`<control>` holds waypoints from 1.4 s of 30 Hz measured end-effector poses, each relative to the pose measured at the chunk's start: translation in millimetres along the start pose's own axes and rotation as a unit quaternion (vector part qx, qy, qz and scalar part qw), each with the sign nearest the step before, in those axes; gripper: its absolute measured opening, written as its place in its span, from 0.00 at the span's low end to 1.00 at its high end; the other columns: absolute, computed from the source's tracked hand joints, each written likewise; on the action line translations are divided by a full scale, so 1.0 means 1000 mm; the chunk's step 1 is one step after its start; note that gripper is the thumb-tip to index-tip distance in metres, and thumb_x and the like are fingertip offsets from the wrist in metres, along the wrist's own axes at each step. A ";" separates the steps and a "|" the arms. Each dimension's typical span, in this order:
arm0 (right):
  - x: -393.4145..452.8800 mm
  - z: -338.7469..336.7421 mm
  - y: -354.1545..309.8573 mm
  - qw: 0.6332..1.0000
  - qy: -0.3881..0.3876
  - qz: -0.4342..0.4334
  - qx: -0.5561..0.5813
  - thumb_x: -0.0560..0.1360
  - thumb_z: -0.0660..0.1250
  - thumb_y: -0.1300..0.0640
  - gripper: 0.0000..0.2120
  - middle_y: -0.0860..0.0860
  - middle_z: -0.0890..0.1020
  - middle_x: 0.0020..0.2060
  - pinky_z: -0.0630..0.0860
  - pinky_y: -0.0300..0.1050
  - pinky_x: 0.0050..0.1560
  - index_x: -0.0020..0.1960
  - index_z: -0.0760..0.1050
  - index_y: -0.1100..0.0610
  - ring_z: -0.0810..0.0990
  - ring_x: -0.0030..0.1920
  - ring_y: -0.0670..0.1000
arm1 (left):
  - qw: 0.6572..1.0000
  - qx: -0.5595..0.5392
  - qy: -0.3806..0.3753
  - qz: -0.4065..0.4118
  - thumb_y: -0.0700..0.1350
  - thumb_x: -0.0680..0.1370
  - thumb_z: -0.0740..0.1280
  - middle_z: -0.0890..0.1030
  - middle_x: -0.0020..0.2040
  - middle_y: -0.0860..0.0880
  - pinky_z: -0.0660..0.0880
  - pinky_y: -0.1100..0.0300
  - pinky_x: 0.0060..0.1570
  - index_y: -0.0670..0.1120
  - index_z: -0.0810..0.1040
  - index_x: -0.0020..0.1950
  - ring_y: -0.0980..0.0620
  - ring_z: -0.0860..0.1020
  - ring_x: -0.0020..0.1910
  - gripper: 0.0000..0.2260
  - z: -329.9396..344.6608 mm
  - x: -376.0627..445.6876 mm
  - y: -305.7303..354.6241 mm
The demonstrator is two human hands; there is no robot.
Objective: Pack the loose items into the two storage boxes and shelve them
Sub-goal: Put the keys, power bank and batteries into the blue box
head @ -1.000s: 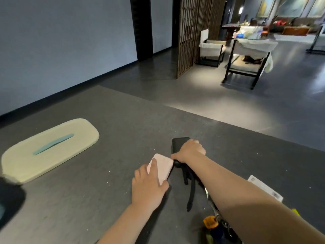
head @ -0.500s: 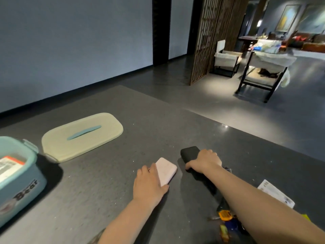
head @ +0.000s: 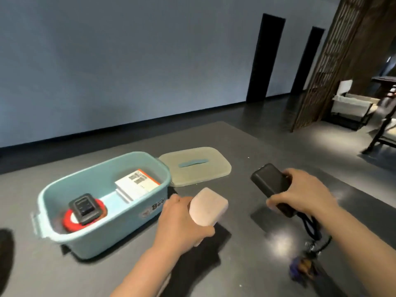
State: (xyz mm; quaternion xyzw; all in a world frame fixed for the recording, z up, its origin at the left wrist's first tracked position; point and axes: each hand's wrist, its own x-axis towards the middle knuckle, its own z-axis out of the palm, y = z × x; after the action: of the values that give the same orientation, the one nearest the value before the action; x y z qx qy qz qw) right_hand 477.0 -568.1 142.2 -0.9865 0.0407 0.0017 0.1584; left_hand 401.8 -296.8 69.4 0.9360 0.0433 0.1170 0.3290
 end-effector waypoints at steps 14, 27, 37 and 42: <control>-0.021 -0.009 -0.224 0.978 0.095 -0.150 0.105 0.48 0.81 0.42 0.44 0.47 0.79 0.54 0.74 0.49 0.47 0.63 0.73 0.46 0.76 0.51 0.52 | 0.983 0.043 0.153 -0.088 0.60 0.52 0.72 0.72 0.42 0.55 0.69 0.60 0.33 0.55 0.76 0.44 0.54 0.71 0.44 0.23 -0.201 -0.016 -0.166; -0.002 0.044 -0.285 0.976 -0.002 -0.157 0.151 0.49 0.77 0.35 0.47 0.46 0.78 0.53 0.72 0.47 0.45 0.63 0.71 0.52 0.76 0.50 0.49 | 0.978 -0.013 0.183 -0.098 0.60 0.54 0.74 0.67 0.45 0.59 0.78 0.54 0.41 0.64 0.70 0.50 0.57 0.70 0.47 0.27 -0.196 -0.005 -0.160; -0.018 0.130 -0.215 0.946 0.013 -0.058 0.319 0.50 0.80 0.40 0.38 0.45 0.79 0.53 0.73 0.48 0.46 0.55 0.68 0.46 0.77 0.49 0.47 | 0.980 -0.027 0.183 -0.079 0.55 0.55 0.77 0.70 0.41 0.59 0.72 0.60 0.32 0.61 0.73 0.42 0.58 0.70 0.42 0.20 -0.167 0.014 -0.148; -0.010 0.073 -0.239 0.931 0.064 -0.148 0.329 0.44 0.74 0.33 0.41 0.39 0.78 0.49 0.75 0.48 0.49 0.55 0.71 0.43 0.77 0.50 0.43 | 0.979 -0.031 0.177 -0.098 0.57 0.54 0.76 0.75 0.41 0.55 0.72 0.58 0.30 0.57 0.78 0.45 0.55 0.73 0.44 0.21 -0.156 0.025 -0.149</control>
State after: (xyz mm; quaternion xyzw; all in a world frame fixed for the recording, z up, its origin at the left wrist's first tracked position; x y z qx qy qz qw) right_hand 486.6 -317.8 147.6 -0.8720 -0.0972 -0.0984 0.4696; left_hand 386.8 -81.6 98.8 0.8810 0.1888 0.2494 0.3549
